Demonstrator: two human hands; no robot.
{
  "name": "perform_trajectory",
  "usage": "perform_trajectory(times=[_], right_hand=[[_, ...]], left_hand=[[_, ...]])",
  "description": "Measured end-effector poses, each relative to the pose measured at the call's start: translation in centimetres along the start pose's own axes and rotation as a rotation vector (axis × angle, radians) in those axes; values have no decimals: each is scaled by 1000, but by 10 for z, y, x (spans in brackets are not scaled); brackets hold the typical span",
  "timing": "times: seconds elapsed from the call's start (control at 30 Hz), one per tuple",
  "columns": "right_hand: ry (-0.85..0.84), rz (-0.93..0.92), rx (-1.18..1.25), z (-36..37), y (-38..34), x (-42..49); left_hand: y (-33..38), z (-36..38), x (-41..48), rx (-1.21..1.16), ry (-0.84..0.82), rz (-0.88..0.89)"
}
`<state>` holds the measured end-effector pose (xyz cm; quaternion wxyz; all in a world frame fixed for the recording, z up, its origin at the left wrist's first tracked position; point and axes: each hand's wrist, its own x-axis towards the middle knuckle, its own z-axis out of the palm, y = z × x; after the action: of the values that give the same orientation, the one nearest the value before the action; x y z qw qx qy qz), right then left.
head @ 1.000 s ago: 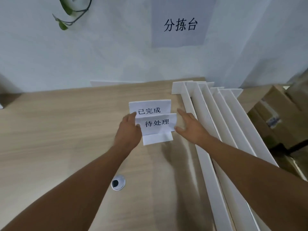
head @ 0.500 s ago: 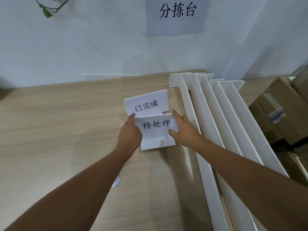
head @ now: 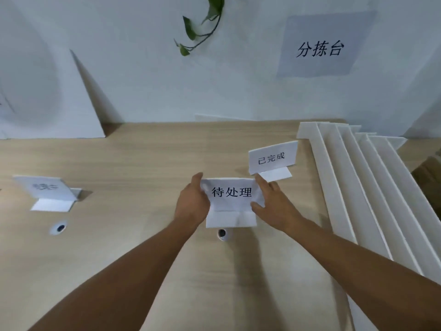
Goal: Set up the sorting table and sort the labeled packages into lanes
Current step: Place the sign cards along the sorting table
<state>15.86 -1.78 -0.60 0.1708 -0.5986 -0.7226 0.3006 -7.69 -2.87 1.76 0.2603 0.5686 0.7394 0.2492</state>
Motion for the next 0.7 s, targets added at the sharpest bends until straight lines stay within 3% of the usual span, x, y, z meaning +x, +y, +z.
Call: perform_trajectory(times=[0.33, 0.7], right_hand=[[-113, -127, -64, 108, -128, 47], [-93, 38, -128, 170, -166, 117]], left_hand=[[-131, -118, 23, -31, 66, -77], [-208, -121, 111, -94, 4, 13]])
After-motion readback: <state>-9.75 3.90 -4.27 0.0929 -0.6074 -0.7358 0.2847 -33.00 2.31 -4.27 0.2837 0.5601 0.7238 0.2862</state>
